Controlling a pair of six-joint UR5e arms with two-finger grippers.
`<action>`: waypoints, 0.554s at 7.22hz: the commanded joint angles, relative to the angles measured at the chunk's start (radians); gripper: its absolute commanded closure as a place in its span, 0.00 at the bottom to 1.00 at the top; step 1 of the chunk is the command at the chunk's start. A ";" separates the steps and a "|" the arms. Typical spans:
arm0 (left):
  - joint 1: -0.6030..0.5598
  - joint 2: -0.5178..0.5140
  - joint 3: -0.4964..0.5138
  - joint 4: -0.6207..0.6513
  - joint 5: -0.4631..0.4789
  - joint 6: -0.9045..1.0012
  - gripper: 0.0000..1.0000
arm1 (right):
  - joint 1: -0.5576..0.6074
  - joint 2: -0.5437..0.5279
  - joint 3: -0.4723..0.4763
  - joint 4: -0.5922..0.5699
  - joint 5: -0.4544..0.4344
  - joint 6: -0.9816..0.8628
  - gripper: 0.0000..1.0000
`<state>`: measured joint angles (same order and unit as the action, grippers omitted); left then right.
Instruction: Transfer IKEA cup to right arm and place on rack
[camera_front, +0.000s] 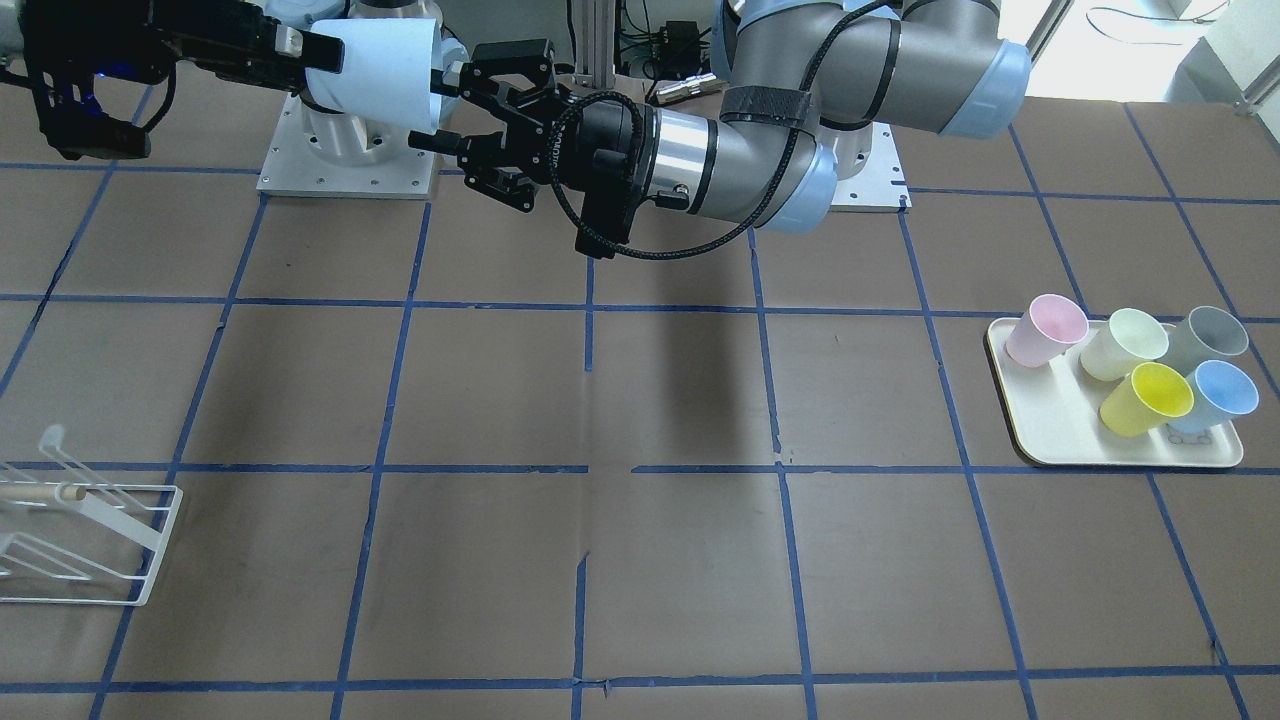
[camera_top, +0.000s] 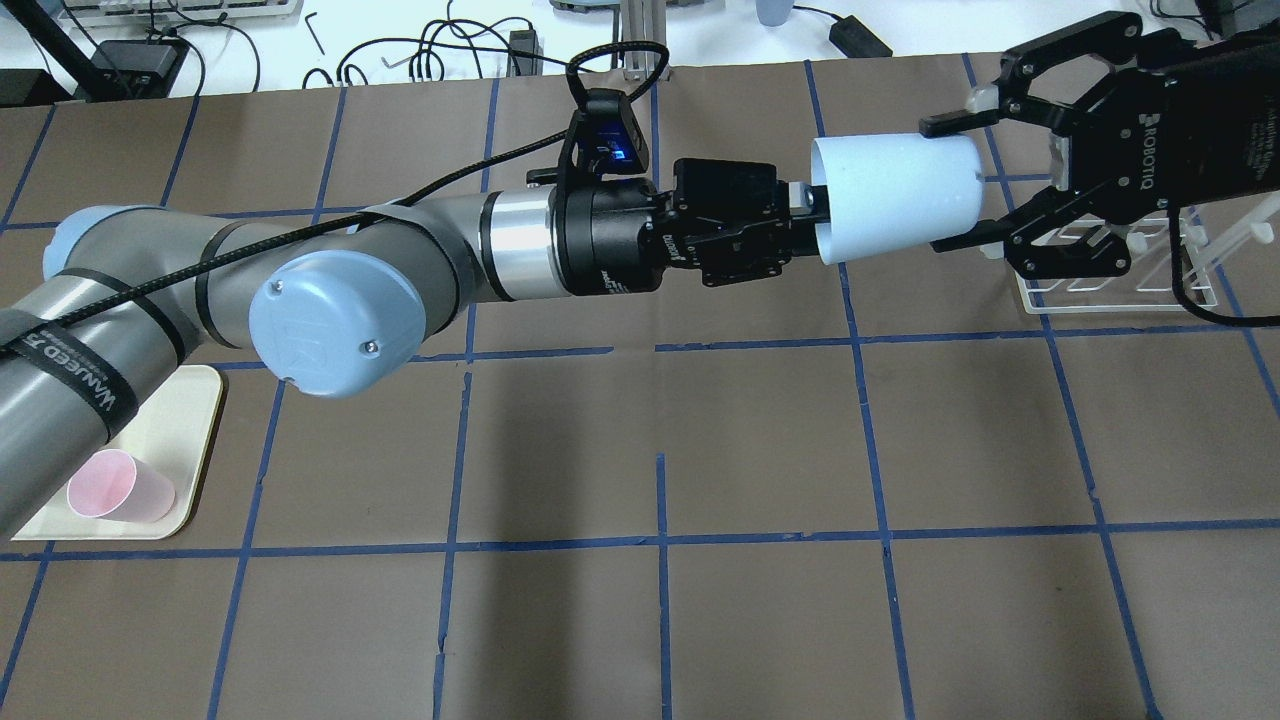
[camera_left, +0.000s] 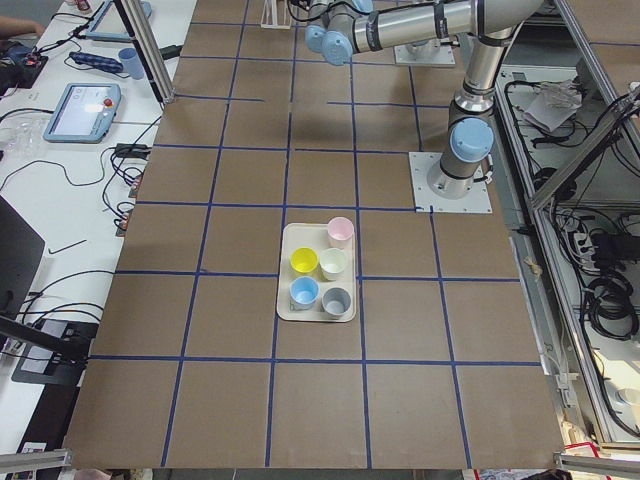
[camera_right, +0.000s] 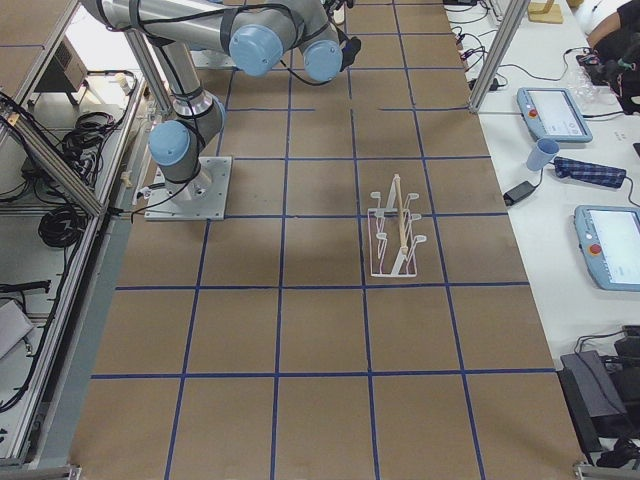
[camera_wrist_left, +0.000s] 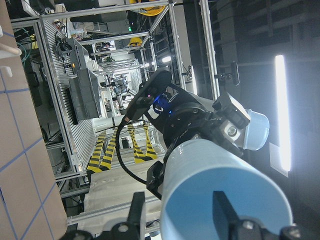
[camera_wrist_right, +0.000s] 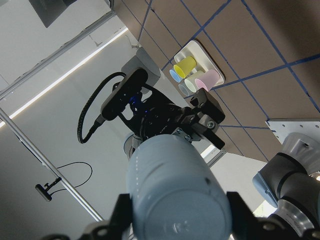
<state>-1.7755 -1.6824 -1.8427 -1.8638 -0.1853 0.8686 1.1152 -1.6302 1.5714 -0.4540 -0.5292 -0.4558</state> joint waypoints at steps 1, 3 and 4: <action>0.042 0.006 -0.001 0.000 0.062 -0.005 0.43 | -0.012 0.015 -0.005 -0.006 -0.002 0.000 0.61; 0.094 0.032 0.008 0.000 0.128 -0.072 0.40 | -0.041 0.029 -0.046 -0.029 -0.029 0.002 0.72; 0.129 0.036 0.003 0.002 0.197 -0.071 0.35 | -0.043 0.050 -0.069 -0.113 -0.114 0.009 0.72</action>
<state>-1.6853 -1.6560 -1.8378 -1.8635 -0.0536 0.8111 1.0797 -1.6003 1.5299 -0.4966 -0.5718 -0.4534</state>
